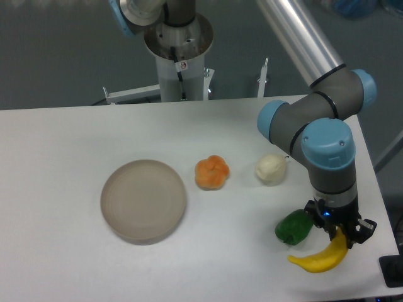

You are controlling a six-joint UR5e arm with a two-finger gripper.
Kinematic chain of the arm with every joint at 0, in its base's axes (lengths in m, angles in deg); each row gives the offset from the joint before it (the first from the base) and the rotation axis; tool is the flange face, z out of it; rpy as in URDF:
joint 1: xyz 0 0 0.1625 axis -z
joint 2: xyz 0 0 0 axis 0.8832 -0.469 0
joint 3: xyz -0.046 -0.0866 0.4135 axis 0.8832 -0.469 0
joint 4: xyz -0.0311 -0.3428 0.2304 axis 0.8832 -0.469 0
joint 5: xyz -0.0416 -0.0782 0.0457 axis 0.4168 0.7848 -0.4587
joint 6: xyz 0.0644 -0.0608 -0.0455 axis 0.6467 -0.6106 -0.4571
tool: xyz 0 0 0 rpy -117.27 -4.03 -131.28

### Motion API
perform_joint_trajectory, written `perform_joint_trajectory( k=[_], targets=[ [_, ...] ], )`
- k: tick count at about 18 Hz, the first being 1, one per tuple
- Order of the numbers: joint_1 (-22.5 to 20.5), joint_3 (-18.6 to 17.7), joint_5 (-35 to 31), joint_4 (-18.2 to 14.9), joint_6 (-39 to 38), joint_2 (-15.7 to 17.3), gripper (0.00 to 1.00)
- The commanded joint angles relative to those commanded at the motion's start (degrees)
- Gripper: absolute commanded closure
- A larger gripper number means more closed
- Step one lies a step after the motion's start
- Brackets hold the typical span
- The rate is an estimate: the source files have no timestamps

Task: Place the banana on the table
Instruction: 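Lift the yellow banana with the gripper and carry it away from the green pepper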

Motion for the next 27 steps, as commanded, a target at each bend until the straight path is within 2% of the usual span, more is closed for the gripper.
perform_joint_trajectory(
  k=[14,17,21,23,27],
  targets=[
    [0.17,0.0,1.23,0.0,-0.97,0.35,0.61],
    [1.23,-0.7,1.76,-0.17,-3.6,1.14,0.61],
    [3.51,-1.84,1.58,-0.52,-10.53,1.58,0.61],
    [5.18,-3.77,1.67,-0.61,-18.06,2.37,0.61],
    [8.25,-5.8,1.5,-0.7,-27.83,2.9,0.61]
  ],
)
